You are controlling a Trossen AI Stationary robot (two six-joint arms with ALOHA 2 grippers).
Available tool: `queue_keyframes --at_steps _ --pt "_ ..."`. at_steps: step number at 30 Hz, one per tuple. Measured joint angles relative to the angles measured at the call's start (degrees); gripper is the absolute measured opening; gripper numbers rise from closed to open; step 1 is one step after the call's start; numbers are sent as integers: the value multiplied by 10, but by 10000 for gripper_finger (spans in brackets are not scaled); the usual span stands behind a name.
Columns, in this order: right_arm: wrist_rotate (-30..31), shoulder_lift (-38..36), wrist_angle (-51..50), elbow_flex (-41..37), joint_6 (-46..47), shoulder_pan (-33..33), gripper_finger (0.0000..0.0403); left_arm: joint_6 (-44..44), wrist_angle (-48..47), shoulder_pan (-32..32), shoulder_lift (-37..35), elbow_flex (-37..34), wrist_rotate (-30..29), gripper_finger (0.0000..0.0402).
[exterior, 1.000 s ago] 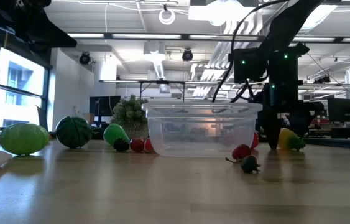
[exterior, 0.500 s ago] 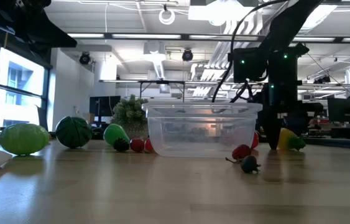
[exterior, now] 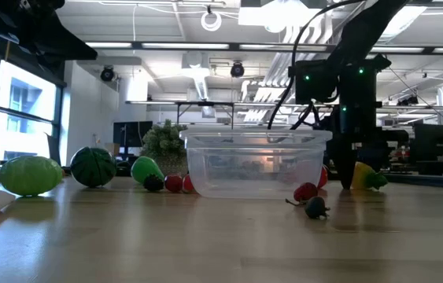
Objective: Pick and placing Produce into tupperware
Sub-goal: Put the yellow pineapple into the transparent bin
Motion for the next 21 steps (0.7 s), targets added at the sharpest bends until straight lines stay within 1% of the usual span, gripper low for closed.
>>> queue_keyframes --at_steps 5,12,17,21 --pt "-3 -7 0 -2 -12 0 205 0 0 0 0 0 0 1" --pt "-25 -50 -6 -2 -20 0 205 0 0 0 0 0 0 1" --pt "-51 -105 -9 -1 -21 0 205 0 0 0 0 0 0 1" --pt "-57 -166 6 -1 -32 8 205 0 0 0 0 0 0 1"
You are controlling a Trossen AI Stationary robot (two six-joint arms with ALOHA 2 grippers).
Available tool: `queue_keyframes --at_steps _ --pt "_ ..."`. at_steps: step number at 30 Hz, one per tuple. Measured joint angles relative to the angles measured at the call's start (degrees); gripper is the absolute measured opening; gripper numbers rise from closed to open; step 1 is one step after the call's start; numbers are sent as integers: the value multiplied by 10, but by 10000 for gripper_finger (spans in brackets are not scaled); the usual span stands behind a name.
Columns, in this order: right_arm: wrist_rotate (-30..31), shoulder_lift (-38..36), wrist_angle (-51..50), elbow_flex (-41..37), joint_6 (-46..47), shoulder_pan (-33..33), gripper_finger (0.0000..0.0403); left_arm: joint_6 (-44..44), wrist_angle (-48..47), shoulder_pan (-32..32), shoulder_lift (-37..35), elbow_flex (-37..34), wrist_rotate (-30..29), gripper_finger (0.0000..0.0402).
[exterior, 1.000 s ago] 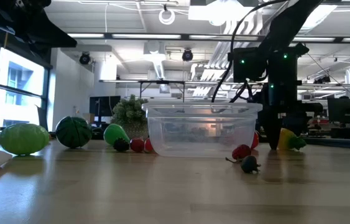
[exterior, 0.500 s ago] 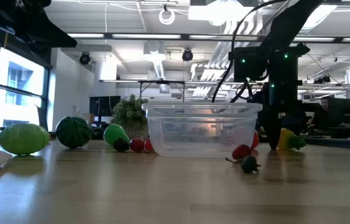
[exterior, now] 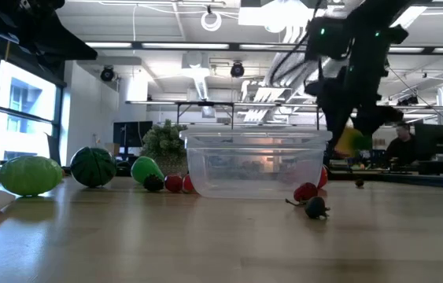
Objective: Pick and placing Produce into tupperware
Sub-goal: Put the yellow pineapple into the transparent bin
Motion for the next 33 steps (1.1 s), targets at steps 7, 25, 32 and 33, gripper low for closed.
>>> queue_keyframes --at_steps 7,25,32,33 --pt "-21 -121 145 0 -75 38 205 0 0 0 0 0 0 1" --pt "-117 -187 512 2 -397 125 205 0 0 0 0 0 0 1" --pt "-88 -76 511 2 -425 125 205 0 0 0 0 0 0 1" --pt "-88 -56 511 2 -425 125 205 0 0 0 0 0 0 1"
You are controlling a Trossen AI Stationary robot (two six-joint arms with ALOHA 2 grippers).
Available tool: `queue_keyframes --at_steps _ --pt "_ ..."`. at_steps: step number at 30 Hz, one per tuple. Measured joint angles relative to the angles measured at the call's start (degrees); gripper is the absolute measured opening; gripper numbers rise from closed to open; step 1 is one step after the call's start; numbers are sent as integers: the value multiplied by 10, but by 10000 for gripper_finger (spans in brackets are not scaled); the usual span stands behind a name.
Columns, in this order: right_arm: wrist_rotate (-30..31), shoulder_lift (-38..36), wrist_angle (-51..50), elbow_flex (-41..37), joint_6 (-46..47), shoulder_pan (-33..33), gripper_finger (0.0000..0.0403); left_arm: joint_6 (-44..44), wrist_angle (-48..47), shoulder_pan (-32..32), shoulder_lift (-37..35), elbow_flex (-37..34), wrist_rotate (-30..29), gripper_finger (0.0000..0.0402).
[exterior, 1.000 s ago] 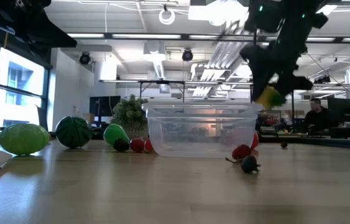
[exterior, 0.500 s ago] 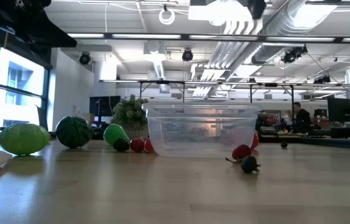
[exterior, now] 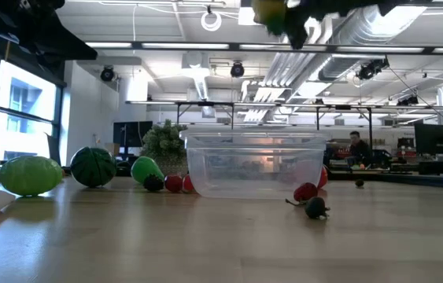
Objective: Pick and placing Produce into tupperware
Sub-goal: Put the yellow pineapple into the transparent bin
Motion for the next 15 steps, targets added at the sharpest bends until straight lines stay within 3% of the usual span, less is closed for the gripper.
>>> queue_keyframes --at_steps 8,15 --pt "27 127 -6 2 2 0 205 0 0 0 0 0 0 1" --pt "63 245 -134 101 -11 13 205 0 0 0 0 0 0 1"
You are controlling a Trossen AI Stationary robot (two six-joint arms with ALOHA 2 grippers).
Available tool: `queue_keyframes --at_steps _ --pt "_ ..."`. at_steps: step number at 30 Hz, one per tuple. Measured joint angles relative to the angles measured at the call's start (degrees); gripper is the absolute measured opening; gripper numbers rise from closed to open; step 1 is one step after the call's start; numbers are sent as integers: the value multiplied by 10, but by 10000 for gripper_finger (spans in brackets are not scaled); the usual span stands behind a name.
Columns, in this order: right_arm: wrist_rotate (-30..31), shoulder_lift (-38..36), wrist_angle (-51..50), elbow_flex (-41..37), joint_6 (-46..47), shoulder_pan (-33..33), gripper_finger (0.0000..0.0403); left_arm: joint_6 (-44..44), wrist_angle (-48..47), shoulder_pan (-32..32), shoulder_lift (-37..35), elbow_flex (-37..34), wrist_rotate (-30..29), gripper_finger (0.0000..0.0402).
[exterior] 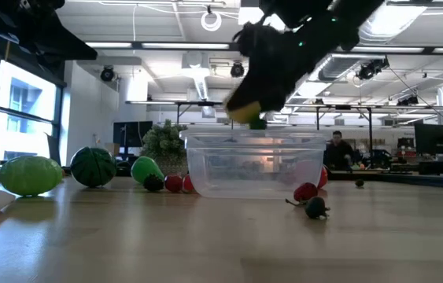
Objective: Pick and placing Produce into tupperware
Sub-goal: Put the yellow pineapple into the transparent bin
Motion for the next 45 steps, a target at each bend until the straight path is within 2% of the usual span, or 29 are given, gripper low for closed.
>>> queue_keyframes --at_steps 7,14,29,38,45 --pt "20 102 -162 119 2 21 205 0 0 0 0 0 0 1" --pt "35 162 -263 183 10 25 205 0 0 0 0 0 0 1" --pt "32 170 -278 187 25 24 205 0 0 0 0 0 0 1" --pt "34 170 -279 187 29 22 242 0 0 0 0 0 0 1" --pt "34 170 -276 187 24 20 245 0 0 0 0 0 0 1"
